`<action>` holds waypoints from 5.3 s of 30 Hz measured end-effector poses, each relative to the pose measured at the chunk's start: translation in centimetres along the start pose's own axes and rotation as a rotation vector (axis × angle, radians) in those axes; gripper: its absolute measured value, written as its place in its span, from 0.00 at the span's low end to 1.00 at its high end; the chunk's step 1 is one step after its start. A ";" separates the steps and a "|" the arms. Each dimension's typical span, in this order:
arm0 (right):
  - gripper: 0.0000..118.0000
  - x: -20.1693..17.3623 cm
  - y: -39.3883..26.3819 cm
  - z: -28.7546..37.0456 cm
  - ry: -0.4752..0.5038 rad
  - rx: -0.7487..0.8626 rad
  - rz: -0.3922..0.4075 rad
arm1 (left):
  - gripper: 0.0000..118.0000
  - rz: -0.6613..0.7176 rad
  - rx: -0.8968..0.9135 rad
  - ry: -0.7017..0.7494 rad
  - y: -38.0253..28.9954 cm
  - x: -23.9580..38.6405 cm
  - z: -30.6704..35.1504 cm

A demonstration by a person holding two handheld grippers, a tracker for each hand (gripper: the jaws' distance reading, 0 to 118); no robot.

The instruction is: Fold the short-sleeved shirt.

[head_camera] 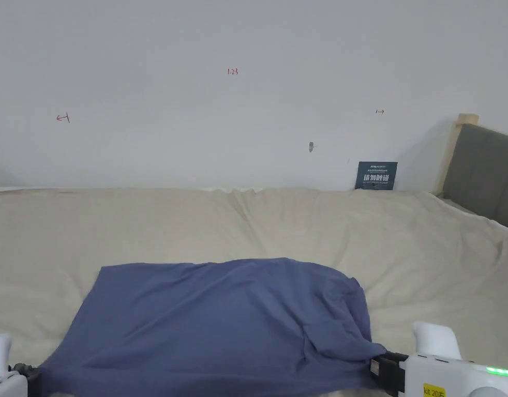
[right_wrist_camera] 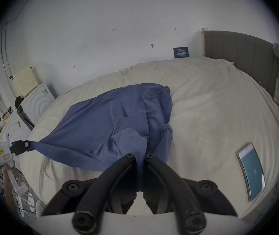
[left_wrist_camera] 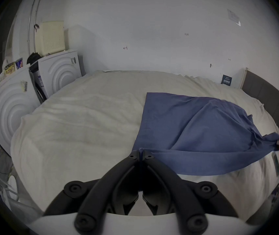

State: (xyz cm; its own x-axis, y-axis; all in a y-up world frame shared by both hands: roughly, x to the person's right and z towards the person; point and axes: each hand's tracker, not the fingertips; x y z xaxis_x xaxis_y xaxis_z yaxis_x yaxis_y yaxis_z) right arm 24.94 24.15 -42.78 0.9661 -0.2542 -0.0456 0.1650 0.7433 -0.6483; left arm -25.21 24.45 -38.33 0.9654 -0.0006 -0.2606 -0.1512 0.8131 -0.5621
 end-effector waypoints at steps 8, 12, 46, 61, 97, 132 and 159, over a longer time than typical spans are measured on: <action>0.03 2.5 -6.8 4.5 -0.027 -0.016 -0.114 | 0.00 -0.001 -0.023 -0.005 -6.3 -1.4 6.1; 0.03 2.9 -9.5 6.2 -0.026 -0.035 -0.105 | 0.00 -0.086 -0.041 0.041 -8.6 -1.1 7.3; 0.00 -2.5 -15.1 11.5 0.004 0.046 0.111 | 0.00 -0.036 -0.071 -0.148 -13.7 -1.9 12.5; 0.00 -3.6 -15.1 10.5 0.031 0.001 0.149 | 0.99 -0.047 -0.023 -0.090 -13.8 -4.7 11.4; 0.85 1.1 -13.1 8.8 -0.084 0.012 0.199 | 0.02 -0.031 -0.143 -0.074 -12.4 -4.3 7.1; 0.04 1.0 -0.9 -4.3 -0.166 -0.056 0.142 | 0.02 -0.126 -0.233 -0.020 -1.8 -1.0 -6.6; 0.00 -1.6 -6.9 2.9 -0.078 -0.048 0.202 | 0.00 -0.059 -0.150 -0.016 -8.2 -3.9 4.8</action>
State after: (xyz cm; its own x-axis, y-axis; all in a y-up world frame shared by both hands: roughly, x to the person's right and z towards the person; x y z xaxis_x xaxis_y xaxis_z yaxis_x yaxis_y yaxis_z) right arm 22.86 21.21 -36.04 0.9914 -0.0531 -0.1199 -0.0409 0.7437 -0.6673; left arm -26.73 20.52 -28.94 0.9766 -0.0357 -0.2123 -0.1232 0.7160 -0.6871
